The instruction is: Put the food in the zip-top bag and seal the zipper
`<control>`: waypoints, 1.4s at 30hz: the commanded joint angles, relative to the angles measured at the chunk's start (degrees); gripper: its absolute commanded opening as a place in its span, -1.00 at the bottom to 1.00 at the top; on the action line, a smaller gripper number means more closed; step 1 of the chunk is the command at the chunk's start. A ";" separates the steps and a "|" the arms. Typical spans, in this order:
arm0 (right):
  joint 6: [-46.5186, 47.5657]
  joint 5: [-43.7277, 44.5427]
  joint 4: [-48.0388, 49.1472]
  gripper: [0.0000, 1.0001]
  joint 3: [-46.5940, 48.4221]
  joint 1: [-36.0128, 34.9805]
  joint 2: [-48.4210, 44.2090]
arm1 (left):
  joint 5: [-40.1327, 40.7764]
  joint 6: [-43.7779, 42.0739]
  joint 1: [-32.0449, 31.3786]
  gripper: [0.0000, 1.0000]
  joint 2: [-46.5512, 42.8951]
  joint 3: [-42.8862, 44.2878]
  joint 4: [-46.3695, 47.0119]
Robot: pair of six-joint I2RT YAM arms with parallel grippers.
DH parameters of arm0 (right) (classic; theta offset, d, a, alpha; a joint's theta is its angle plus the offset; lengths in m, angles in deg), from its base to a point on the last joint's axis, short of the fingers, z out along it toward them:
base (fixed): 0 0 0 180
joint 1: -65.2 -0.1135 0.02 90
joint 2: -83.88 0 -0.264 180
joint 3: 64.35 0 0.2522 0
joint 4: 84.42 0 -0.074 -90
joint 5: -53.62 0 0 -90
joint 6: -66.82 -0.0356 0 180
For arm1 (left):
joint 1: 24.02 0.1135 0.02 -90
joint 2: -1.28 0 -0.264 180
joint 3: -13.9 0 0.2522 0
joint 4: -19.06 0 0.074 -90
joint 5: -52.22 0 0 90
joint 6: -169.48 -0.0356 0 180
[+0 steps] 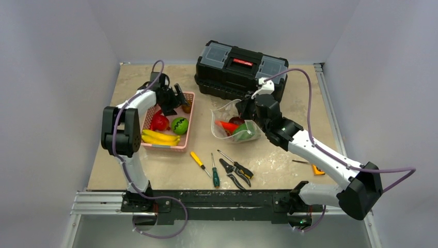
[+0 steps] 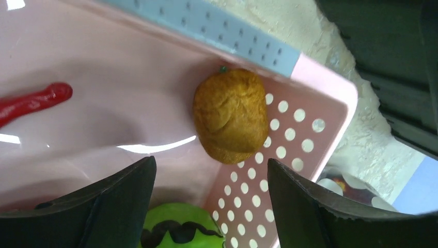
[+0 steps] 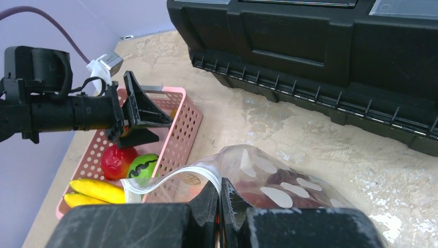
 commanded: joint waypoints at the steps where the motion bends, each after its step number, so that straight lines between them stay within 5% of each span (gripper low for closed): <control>1: -0.68 -0.17 1.75 -1.00 0.05 0.26 -2.19 | 0.08 -0.59 0.42 0.53 2.58 6.26 -1.18; 22: -0.46 -0.92 0.98 -1.00 2.61 0.35 -1.99 | 1.92 0.86 -5.43 0.35 13.53 16.72 -9.36; 30: -0.64 0.47 -0.27 -1.00 1.66 0.35 -4.10 | 3.72 3.30 -0.86 -0.32 7.38 13.74 -9.81; 38: -0.99 -0.36 -0.12 -1.00 1.72 0.35 -2.23 | 1.63 7.02 0.04 -0.55 -1.10 11.89 -10.43; 42: -1.26 -0.98 -0.07 -1.00 1.97 0.35 -1.22 | -9.38 9.97 1.61 -0.54 -3.29 10.52 -6.68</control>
